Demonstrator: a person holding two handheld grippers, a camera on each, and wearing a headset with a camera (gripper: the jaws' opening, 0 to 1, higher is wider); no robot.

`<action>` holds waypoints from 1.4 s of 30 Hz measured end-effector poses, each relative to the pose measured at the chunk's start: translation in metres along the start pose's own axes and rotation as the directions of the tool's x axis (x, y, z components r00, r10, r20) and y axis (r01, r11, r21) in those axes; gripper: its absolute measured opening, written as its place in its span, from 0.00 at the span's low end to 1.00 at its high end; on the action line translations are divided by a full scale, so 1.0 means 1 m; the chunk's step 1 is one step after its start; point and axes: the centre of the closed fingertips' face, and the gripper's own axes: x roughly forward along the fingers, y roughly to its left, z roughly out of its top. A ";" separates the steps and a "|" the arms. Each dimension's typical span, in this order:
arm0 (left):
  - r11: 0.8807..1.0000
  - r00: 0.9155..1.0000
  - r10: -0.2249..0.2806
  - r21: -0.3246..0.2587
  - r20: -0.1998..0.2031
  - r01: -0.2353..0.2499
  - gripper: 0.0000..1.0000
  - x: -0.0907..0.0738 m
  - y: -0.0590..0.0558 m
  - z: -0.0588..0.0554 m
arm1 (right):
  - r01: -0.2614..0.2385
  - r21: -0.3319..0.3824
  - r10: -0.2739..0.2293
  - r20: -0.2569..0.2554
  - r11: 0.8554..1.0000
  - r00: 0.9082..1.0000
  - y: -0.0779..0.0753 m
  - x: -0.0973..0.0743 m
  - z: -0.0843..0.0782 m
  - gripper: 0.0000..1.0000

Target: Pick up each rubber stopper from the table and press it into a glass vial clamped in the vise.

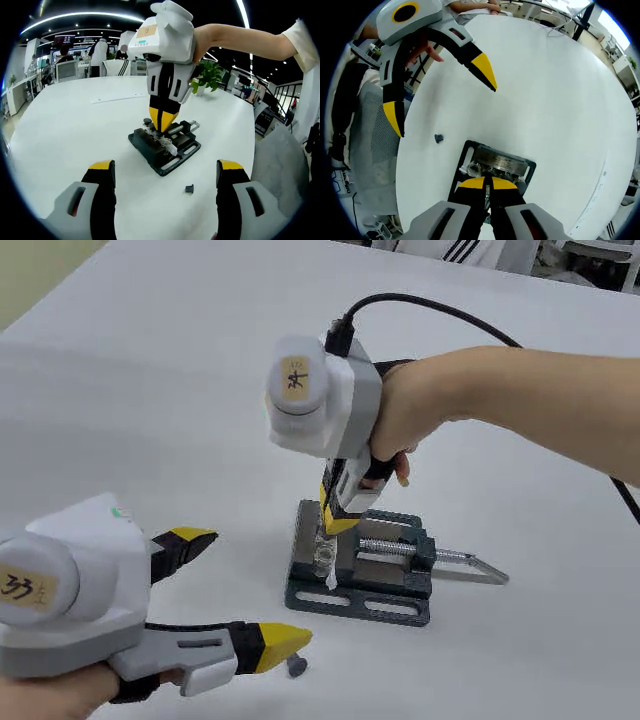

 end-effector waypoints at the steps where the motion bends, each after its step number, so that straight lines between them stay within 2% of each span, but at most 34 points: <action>1: 1.000 1.000 0.003 0.004 0.000 -0.003 0.81 -0.001 0.000 0.001 | 0.001 0.009 -0.001 -0.002 1.000 1.000 -0.001 0.000 0.000 0.00; 5: 1.000 1.000 0.014 0.002 0.006 -0.014 0.81 -0.003 0.003 0.002 | 0.006 -0.003 -0.006 0.003 1.000 1.000 -0.004 0.001 0.000 0.00; 9: 1.000 1.000 0.025 0.003 0.013 -0.025 0.81 -0.005 0.004 0.005 | 0.012 0.047 -0.016 0.067 0.999 0.998 -0.005 0.001 -0.002 0.00; 13: 0.999 0.999 0.032 0.006 0.015 -0.032 0.81 -0.008 0.007 0.004 | 0.043 0.072 -0.053 0.142 0.996 0.988 -0.003 -0.001 -0.003 0.00; 18: 0.999 0.999 0.032 0.011 0.014 -0.032 0.81 -0.010 0.006 0.004 | 0.074 0.093 -0.092 0.200 0.993 0.975 -0.001 -0.002 -0.002 0.00; 21: 0.999 0.999 0.030 0.014 0.012 -0.030 0.81 -0.010 0.005 0.003 | 0.083 0.096 -0.102 0.213 0.992 0.972 -0.004 -0.001 -0.001 0.00; 29: 1.000 1.000 0.026 0.016 0.014 -0.026 0.81 -0.011 0.004 0.004 | 0.102 0.067 -0.114 0.207 0.993 0.972 -0.002 0.000 0.001 0.00; 33: 1.000 1.000 0.024 0.017 0.013 -0.025 0.81 -0.011 0.004 0.003 | 0.110 0.053 -0.119 0.211 0.992 0.970 -0.005 0.000 0.001 0.00; 38: 1.000 1.000 0.022 0.020 0.013 -0.022 0.81 -0.012 0.004 0.003 | 0.125 0.084 -0.142 0.245 0.989 0.959 -0.009 0.000 0.001 0.00; 40: 1.000 1.000 0.021 0.022 0.012 -0.022 0.81 -0.012 0.004 0.004 | 0.129 0.087 -0.147 0.253 0.988 0.956 -0.011 -0.001 -0.001 0.05; 42: 1.000 1.000 0.019 0.023 0.011 -0.020 0.81 -0.012 0.003 0.004 | 0.132 0.088 -0.151 0.263 0.987 0.953 -0.005 -0.002 -0.001 0.10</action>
